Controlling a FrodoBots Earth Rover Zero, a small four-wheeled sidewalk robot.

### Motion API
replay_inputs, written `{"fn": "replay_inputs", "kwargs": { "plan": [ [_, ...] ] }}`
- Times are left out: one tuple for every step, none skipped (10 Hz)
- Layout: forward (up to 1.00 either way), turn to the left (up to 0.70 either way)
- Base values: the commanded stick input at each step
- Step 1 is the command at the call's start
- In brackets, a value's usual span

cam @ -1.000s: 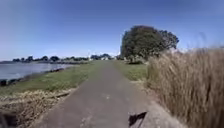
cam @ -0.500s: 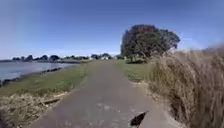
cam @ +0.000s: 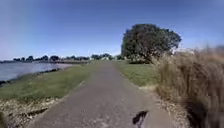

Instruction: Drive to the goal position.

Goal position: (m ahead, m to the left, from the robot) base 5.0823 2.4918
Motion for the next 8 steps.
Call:
{"fn": "replay_inputs", "kwargs": {
  "plan": [
    [0.7,0.0],
    [0.7,0.0],
    [0.7,0.0],
    [0.7,0.0],
    [0.7,0.0],
    [0.7,0.0],
    [0.7,0.0],
    [0.7,0.0]
  ]
}}
